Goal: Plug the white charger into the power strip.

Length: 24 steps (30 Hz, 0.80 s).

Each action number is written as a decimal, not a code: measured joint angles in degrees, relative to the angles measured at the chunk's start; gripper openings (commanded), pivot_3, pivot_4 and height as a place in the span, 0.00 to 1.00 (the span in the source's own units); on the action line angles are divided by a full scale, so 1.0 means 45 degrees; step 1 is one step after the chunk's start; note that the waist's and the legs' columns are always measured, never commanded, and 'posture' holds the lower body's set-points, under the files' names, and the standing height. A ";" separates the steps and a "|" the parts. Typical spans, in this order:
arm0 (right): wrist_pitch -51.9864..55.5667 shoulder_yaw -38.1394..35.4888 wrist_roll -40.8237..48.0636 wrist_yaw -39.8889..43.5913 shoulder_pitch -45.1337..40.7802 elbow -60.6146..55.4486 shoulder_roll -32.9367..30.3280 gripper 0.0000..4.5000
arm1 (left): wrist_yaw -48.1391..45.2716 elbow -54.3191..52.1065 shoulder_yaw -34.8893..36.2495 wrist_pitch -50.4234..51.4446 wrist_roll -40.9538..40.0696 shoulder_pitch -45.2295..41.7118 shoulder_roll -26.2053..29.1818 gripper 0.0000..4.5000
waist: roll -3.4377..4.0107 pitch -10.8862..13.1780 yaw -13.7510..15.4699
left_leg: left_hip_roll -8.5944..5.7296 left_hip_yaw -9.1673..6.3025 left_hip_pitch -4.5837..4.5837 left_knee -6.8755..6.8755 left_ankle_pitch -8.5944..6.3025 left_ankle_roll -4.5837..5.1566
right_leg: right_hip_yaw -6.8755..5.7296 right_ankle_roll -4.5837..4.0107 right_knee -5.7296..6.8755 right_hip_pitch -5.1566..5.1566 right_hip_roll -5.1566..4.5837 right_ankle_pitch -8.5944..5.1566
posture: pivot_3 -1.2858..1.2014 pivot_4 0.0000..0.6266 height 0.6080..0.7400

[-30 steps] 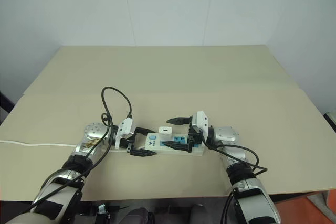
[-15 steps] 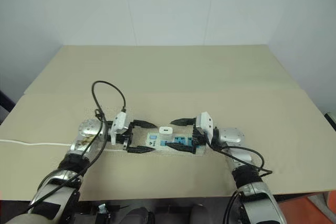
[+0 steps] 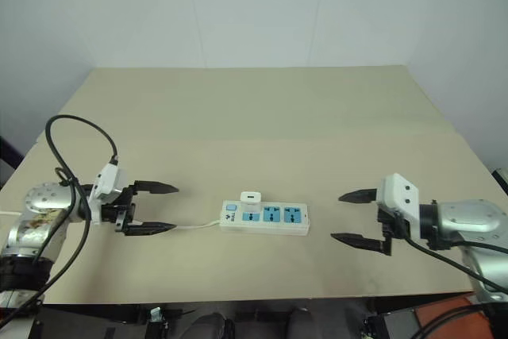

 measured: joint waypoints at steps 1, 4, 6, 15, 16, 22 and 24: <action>0.0220 -0.0142 0.0029 -0.0171 0.0195 -0.0198 -0.0062 1.00 | 0.0047 -0.0039 -0.0002 0.0020 -0.0014 0.0079 -0.0009 0.99 | -0.0004 0.0002 -0.0010 | 0.0001 0.0001 -0.0002 0.0000 0.0000 0.0000 | 0.0001 -0.0001 0.0003 -0.0002 0.0000 0.0001 | 0.52 0.24 1.00; 0.0312 -0.0388 0.0052 -0.0578 0.0599 -0.0659 -0.0025 1.00 | 0.0180 -0.0381 0.0000 0.0190 -0.0094 0.0239 -0.0038 0.99 | -0.0008 0.0005 -0.0005 | 0.0001 0.0002 0.0001 0.0001 0.0000 -0.0001 | 0.0002 -0.0003 0.0006 0.0000 0.0000 0.0002 | 0.52 0.24 1.00; 0.0454 -0.0427 0.0046 -0.0866 0.0647 -0.0832 -0.0025 1.00 | 0.0305 -0.0471 -0.0001 0.0236 -0.0099 0.0280 -0.0136 0.99 | -0.0008 0.0005 0.0002 | 0.0000 0.0002 0.0001 0.0001 0.0000 -0.0001 | 0.0002 -0.0003 0.0006 0.0001 0.0000 0.0002 | 0.52 0.24 1.00; 0.1020 -0.0554 -0.0183 -0.1693 0.0964 -0.1050 -0.0045 1.00 | 0.0645 -0.0683 0.0004 0.0477 -0.0101 0.0517 -0.0247 0.99 | -0.0010 0.0006 0.0001 | 0.0000 0.0001 -0.0005 0.0000 0.0000 -0.0001 | 0.0001 -0.0003 0.0002 -0.0003 0.0000 0.0003 | 0.52 0.24 1.00; 0.1088 -0.0616 -0.0177 -0.1724 0.1035 -0.1149 -0.0055 1.00 | 0.0670 -0.0734 0.0022 0.0491 -0.0107 0.0593 -0.0240 0.99 | -0.0010 0.0006 0.0004 | 0.0001 0.0000 -0.0004 0.0000 0.0000 0.0000 | 0.0001 -0.0003 0.0002 -0.0002 0.0000 0.0002 | 0.52 0.24 1.00; 0.1364 -0.0709 -0.0162 -0.1840 0.1448 -0.1608 -0.0065 1.00 | 0.0885 -0.0966 0.0170 0.0569 -0.0360 0.1096 -0.0170 0.99 | -0.0010 0.0006 0.0006 | 0.0002 0.0001 -0.0004 0.0002 0.0000 -0.0001 | 0.0002 -0.0004 0.0002 0.0000 -0.0001 0.0002 | 0.52 0.24 1.00; 0.1442 -0.0711 -0.0161 -0.1938 0.1444 -0.1667 -0.0065 1.00 | 0.0981 -0.1058 0.0194 0.0623 -0.0452 0.1190 -0.0157 0.99 | -0.0010 0.0006 0.0008 | 0.0002 -0.0001 -0.0001 0.0001 0.0000 0.0000 | 0.0001 -0.0003 0.0003 0.0000 -0.0001 0.0002 | 0.52 0.24 1.00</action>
